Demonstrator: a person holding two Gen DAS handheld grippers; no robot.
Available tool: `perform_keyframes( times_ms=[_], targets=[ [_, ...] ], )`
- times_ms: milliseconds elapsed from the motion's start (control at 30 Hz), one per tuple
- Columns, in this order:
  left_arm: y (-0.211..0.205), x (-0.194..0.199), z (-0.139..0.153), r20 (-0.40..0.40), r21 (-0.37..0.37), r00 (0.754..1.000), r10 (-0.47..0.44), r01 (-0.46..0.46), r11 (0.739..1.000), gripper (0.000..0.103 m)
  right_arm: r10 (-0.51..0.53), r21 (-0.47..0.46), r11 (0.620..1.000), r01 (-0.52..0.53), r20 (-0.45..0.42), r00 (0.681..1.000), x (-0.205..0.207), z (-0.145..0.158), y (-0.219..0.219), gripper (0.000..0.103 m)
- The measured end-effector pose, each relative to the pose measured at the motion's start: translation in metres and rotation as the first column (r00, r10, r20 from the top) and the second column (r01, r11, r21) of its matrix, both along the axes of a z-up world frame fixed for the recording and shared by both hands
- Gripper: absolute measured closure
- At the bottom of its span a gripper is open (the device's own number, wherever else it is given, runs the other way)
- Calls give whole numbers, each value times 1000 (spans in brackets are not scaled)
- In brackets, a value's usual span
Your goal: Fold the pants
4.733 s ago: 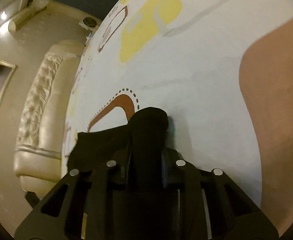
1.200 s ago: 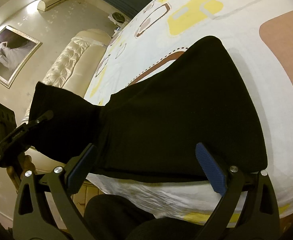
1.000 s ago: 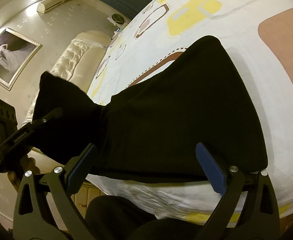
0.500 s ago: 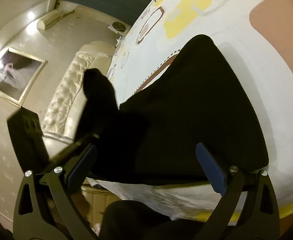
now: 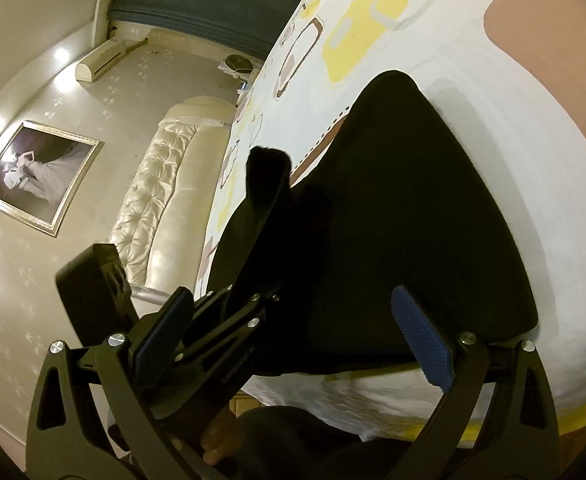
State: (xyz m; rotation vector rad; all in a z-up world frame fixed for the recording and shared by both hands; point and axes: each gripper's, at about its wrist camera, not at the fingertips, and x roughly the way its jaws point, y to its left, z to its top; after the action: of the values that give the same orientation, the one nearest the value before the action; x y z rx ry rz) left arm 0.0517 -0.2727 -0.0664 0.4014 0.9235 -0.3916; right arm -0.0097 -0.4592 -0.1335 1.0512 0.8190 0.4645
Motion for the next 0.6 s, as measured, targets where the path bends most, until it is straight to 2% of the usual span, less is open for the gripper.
perform_keyframes(
  times_ms=[100, 200, 267, 300, 333, 367, 467, 600],
  targets=[
    [-1, -14, 8, 40, -9, 999, -33, 33, 999, 67, 0, 8, 1000, 0, 1, 1000, 0, -1, -2, 4],
    [8, -26, 23, 37, -78, 998, -50, 53, 996, 56, 1, 17, 1000, -1, 1, 1000, 0, -3, -4, 4],
    [26, -35, 40, 39, -139, 999, -30, 35, 990, 49, 6, 21, 1000, -6, -1, 1000, 1, -2, -4, 4],
    [32, -38, 47, 48, -159, 999, -19, 27, 987, 43, 8, 21, 1000, -8, -2, 1000, 1, -3, -4, 4],
    [46, -42, 57, 64, -187, 998, 5, 7, 982, 32, 11, 21, 1000, -11, -2, 1000, 3, -3, -4, 4],
    [61, -45, 67, 82, -214, 996, 33, -15, 977, 28, 13, 18, 1000, -13, -2, 1000, 3, -3, -4, 4],
    [108, -50, 81, 113, -248, 987, 114, -83, 965, 24, 27, -24, 999, -28, -22, 999, 5, 3, -2, 4],
    [172, -43, 73, 88, -248, 971, 224, -197, 949, 23, 44, -95, 994, -47, -25, 999, 15, 27, 3, 4]
  ],
)
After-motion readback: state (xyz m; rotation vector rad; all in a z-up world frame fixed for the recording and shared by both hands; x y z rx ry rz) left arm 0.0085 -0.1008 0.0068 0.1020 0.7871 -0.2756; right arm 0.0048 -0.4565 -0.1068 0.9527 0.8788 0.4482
